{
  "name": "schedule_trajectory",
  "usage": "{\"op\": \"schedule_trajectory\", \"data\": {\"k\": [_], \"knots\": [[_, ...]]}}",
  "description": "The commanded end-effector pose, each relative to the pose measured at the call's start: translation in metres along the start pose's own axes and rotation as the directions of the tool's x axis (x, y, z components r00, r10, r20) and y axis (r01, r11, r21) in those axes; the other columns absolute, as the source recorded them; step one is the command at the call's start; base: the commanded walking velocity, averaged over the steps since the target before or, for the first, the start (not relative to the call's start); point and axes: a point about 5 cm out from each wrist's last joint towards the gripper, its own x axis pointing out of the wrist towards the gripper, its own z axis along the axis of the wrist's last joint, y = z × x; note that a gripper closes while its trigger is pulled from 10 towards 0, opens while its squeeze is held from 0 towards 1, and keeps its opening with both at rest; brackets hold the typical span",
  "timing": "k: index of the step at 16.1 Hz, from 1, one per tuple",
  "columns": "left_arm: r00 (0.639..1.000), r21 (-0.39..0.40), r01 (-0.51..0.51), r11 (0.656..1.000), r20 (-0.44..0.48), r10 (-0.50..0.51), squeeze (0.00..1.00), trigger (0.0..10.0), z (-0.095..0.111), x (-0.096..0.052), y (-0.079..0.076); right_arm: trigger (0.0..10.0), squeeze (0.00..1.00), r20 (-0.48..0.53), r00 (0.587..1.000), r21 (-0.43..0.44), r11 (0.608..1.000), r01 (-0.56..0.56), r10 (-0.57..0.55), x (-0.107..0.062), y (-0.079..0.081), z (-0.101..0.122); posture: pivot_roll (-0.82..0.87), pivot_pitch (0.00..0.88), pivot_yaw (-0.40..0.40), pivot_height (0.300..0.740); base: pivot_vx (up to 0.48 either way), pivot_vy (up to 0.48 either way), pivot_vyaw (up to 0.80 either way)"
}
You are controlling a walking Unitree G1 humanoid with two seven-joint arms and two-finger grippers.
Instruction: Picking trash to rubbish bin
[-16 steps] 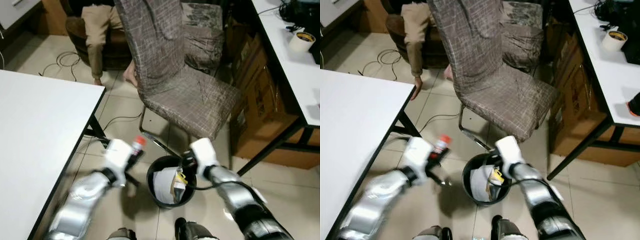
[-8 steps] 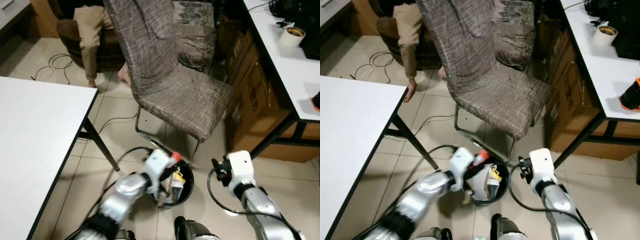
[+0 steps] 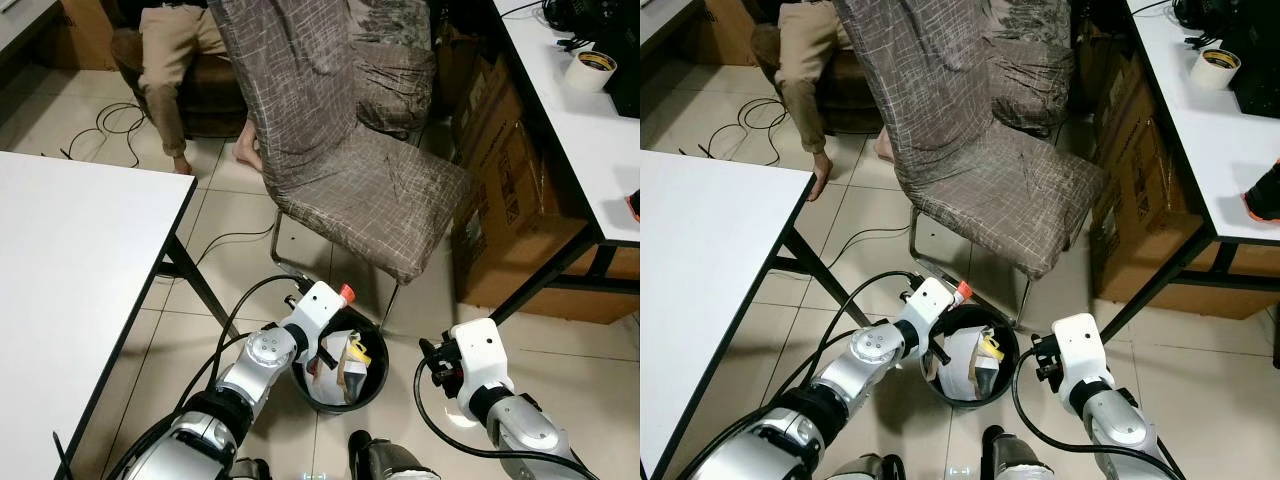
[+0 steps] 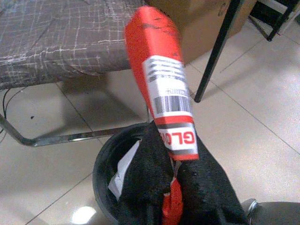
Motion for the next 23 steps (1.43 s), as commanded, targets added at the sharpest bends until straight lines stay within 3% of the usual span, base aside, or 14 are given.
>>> {"op": "schedule_trajectory", "data": {"k": [1,6,23], "knots": [[1.0,-0.021,0.019,1.0,-0.001,-0.019,1.0,10.0,-0.001,0.002,-0.003,10.0,0.0,-0.021,0.999,0.018,0.999,-0.043,0.043,-0.004,0.004,0.0,-0.2,0.189,0.008,0.74,0.0,0.0,0.0],[1.0,-0.018,0.022,1.0,0.005,-0.022,1.0,10.0,0.0,0.003,-0.001,10.0,0.0,-0.085,0.951,0.052,0.954,-0.295,0.298,-0.015,0.022,-0.005,-0.2,0.182,0.003,0.74,0.0,0.0,0.0],[0.995,-0.062,0.093,0.994,0.025,-0.092,1.0,10.0,0.002,0.005,-0.008,10.0,0.0,-0.147,0.928,0.061,0.94,-0.336,0.341,-0.017,0.023,-0.007,-0.2,0.168,0.005,0.74,0.0,0.0,0.0]]}}
